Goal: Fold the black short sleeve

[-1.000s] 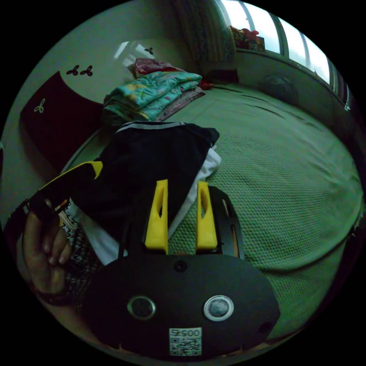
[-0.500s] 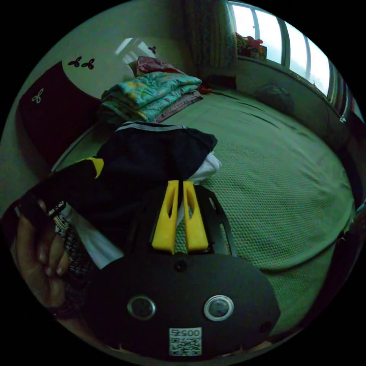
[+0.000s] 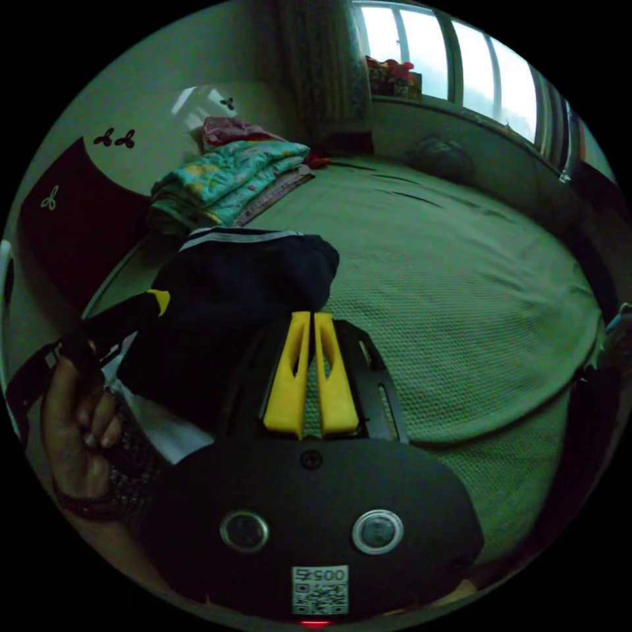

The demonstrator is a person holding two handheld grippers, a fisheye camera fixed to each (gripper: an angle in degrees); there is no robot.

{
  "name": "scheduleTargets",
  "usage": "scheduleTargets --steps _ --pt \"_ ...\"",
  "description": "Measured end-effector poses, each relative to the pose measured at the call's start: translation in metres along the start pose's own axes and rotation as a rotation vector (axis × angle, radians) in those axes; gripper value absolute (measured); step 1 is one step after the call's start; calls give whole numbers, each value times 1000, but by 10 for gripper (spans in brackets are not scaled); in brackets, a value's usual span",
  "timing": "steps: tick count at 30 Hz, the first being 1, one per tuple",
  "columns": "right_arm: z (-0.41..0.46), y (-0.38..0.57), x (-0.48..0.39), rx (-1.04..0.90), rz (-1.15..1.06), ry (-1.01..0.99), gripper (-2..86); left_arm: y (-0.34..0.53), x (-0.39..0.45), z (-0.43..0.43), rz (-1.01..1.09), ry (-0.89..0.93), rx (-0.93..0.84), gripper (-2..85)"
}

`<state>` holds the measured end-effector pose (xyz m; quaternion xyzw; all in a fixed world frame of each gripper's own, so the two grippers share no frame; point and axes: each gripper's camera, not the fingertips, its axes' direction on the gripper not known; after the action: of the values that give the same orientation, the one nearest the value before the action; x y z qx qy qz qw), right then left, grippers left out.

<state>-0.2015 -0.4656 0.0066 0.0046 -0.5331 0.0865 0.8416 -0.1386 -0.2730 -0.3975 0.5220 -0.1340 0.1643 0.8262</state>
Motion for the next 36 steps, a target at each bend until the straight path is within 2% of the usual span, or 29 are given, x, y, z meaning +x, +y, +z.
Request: scheduleTargets --steps 9,12,16,22,31,36 --pt "-17 -11 93 23 119 281 -13 -17 72 39 131 15 -69 -7" --pt "-14 -12 130 -40 178 378 7 -20 102 52 176 47 -98 -7" --pt "-31 4 158 -54 222 306 63 -23 141 68 240 106 -154 -7" --pt "-53 19 160 -94 214 220 68 -17 220 86 366 237 -207 -7" --pt "-53 20 161 -133 123 132 58 -2 311 103 486 177 -245 -7" --pt "-52 18 170 -151 81 136 57 0 341 106 534 76 -211 -7"
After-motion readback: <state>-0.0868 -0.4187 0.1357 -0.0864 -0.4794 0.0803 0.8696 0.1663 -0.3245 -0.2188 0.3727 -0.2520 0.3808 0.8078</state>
